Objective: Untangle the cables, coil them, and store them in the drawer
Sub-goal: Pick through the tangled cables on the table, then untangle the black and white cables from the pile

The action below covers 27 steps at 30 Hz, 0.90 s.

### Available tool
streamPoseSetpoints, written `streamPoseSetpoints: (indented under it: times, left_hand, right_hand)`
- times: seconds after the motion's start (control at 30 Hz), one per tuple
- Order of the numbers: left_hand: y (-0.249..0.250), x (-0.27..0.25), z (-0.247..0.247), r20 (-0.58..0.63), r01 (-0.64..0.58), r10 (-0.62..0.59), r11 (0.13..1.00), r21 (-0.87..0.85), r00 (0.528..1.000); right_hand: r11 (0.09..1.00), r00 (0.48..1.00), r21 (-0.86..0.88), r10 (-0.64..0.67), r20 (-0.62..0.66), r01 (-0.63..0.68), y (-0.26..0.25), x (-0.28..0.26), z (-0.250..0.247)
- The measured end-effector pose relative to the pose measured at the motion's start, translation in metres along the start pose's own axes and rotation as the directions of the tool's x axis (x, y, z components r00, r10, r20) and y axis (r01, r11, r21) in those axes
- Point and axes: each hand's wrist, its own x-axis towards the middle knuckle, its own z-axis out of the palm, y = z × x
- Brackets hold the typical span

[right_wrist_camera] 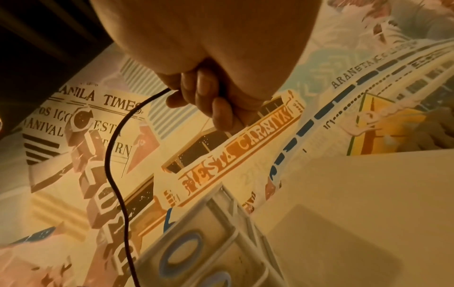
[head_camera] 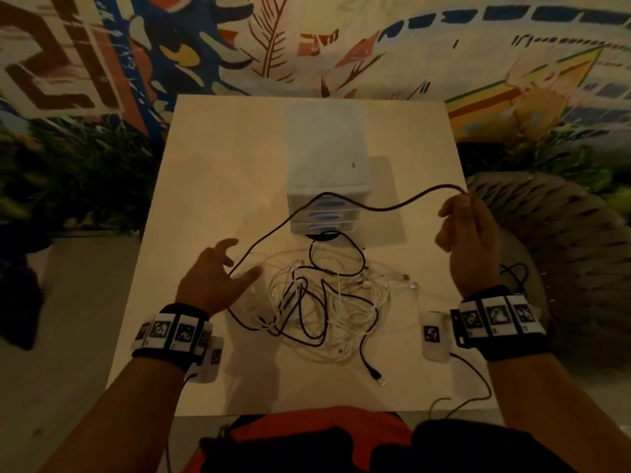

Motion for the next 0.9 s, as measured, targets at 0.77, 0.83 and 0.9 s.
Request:
streamPoseSetpoints:
  times: [0.77, 0.83, 0.9]
  left_hand:
    - [0.033, -0.034, -0.049, -0.176, -0.157, 0.1, 0.924, -0.349, 0.979]
    - [0.04, -0.042, -0.059, -0.185, -0.181, 0.106, 0.869, -0.461, 0.977]
    - [0.046, -0.046, -0.066, -0.176, -0.208, 0.125, 0.769, -0.605, 0.976]
  right_hand:
    - [0.975, 0.966, -0.127, 0.203, 0.161, -0.184, 0.034, -0.039, -0.008]
    - [0.973, 0.957, -0.163, 0.196, 0.213, -0.163, 0.032, -0.044, 0.0]
    - [0.968, 0.943, -0.217, 0.187, 0.277, -0.128, 0.028, -0.049, 0.008]
